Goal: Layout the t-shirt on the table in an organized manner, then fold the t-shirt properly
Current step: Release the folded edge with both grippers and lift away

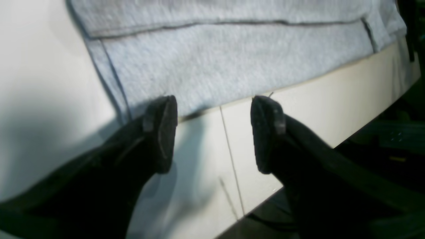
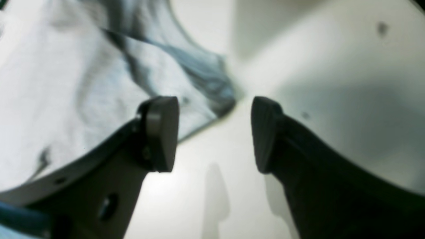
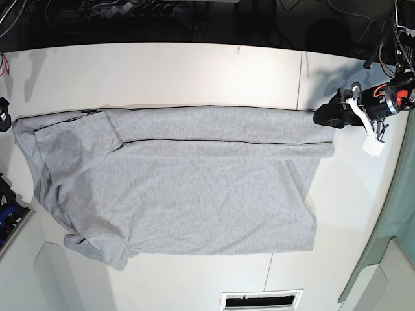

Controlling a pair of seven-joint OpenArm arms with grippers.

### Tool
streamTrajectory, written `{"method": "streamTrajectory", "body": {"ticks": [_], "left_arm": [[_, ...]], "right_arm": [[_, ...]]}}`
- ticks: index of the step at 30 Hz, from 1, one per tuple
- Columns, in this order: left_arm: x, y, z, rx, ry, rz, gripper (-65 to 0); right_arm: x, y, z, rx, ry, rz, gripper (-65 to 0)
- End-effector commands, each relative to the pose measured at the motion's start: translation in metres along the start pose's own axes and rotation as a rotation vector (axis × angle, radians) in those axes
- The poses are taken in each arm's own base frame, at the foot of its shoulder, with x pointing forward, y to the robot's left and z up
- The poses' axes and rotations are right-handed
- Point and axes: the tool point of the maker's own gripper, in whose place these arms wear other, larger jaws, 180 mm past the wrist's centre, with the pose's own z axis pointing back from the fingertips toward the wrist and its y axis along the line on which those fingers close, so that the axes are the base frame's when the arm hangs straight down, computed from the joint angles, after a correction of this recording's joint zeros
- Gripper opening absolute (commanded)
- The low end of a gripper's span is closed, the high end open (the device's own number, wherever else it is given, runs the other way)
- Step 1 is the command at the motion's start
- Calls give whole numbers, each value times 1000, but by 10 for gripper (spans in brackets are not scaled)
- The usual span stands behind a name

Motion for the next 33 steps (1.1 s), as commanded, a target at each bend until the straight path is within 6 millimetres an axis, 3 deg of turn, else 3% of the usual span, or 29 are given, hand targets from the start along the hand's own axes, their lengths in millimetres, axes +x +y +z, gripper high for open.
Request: {"method": "streamTrajectory", "body": {"ticks": [1,4,10,15,23,24,25,28,29,33], "left_arm": [[21,3,8,10,-64,-25,-275],[25,18,14,82,-95,-20,-275],[21,33,9,153,-144,57,-275],[3,50,-5,242,-163,139,-275],[-4,37,-22,203,-171,164,-276],[-5,36,-23,201,-171,166,-285],[-5,36,-23,201,-171,166,-336],[-6,39,-21,214,-159,149,-650],[-5,39,-20,213,-158,139,-650],[2,34,-9,187,-151,50,-650]], "right_arm": [[24,0,3,5,-69,6,-262],[15,-8,-1,-7,-62,-31,-217],[-10,-11,-12,-1,-8,-67,-218],[-22,5,-21,30,20,-48,-218],[-23,44,-41,106,4,-87,-220],[-23,48,-43,113,3,-91,-234],[-23,51,-44,118,3,-92,-274],[-21,50,-44,114,5,-82,-533],[-20,48,-44,107,5,-74,-635],[-23,46,-37,118,57,-39,-650]]}}
